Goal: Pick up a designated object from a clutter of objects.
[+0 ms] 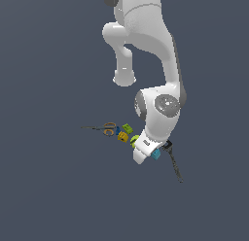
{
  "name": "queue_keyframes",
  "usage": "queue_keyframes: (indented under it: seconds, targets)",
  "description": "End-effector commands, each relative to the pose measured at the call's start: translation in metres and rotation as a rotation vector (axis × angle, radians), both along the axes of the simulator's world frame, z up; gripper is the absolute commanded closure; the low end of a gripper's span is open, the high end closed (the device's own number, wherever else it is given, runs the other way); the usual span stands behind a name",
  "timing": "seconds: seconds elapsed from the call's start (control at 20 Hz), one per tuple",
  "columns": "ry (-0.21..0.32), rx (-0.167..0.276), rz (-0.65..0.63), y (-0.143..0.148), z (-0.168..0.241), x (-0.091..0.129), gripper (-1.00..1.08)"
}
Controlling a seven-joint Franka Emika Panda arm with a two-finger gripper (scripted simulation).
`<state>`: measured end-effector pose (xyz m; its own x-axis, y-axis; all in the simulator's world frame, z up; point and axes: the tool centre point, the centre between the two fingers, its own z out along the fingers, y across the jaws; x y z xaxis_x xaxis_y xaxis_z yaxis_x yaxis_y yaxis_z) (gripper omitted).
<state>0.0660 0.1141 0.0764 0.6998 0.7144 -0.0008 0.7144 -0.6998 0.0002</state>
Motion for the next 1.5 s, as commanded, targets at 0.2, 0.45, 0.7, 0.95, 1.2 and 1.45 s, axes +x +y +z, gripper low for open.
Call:
queue_keyframes:
  seconds: [0.2, 0.45, 0.7, 0.95, 1.2, 1.45]
  targets:
    - [0.0, -0.001, -0.001, -0.044, 0.042, -0.027, 1.08]
    - [0.0, 0.0, -0.002, -0.079, 0.076, -0.049, 1.08]
    - [-0.001, 0.001, -0.002, -0.114, 0.112, -0.071, 1.08]
    - [-0.001, 0.003, -0.001, -0.153, 0.151, -0.095, 1.08]
    - [-0.001, 0.005, -0.001, -0.193, 0.192, -0.119, 1.08]
    - [-0.001, 0.005, -0.001, -0.229, 0.228, -0.14, 1.08]
